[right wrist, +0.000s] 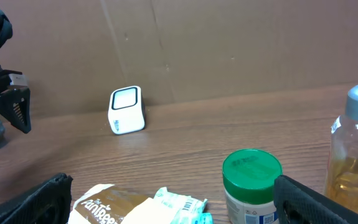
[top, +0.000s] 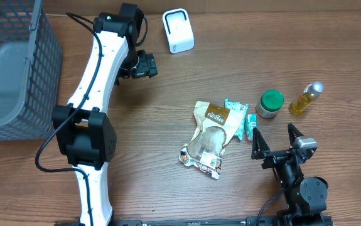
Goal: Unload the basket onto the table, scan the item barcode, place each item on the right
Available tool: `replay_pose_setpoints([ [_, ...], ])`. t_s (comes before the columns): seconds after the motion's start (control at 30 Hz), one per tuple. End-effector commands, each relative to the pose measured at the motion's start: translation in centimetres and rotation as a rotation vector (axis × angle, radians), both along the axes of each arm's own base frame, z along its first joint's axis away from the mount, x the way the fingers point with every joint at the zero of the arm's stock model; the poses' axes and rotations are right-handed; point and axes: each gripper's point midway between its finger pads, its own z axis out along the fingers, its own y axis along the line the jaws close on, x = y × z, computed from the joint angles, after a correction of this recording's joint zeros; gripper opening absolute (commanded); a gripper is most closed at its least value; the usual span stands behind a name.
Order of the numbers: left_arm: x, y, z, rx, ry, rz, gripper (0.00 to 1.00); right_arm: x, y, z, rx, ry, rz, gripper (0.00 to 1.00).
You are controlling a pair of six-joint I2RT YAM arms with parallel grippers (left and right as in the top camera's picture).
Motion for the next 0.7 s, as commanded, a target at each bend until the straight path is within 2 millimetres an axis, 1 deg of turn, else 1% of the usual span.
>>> replay_pose_setpoints([
  [0.0,0.24,0.14,1.2,0.01,-0.034,-0.012,1.0,0.06,-0.23,-0.22,-0.008,-0.004,-0.012,1.0],
  [0.57,0.24,0.14,1.19,0.01,-0.034,-0.012,1.0,0.06,-0.23,-0.22,-0.008,-0.004,-0.012,1.0],
  [0.67,0.27,0.23,0.9,0.012,-0.028,-0.01,1.0,0.06,-0.23,-0.22,-0.008,-0.004,-0.012,1.0],
])
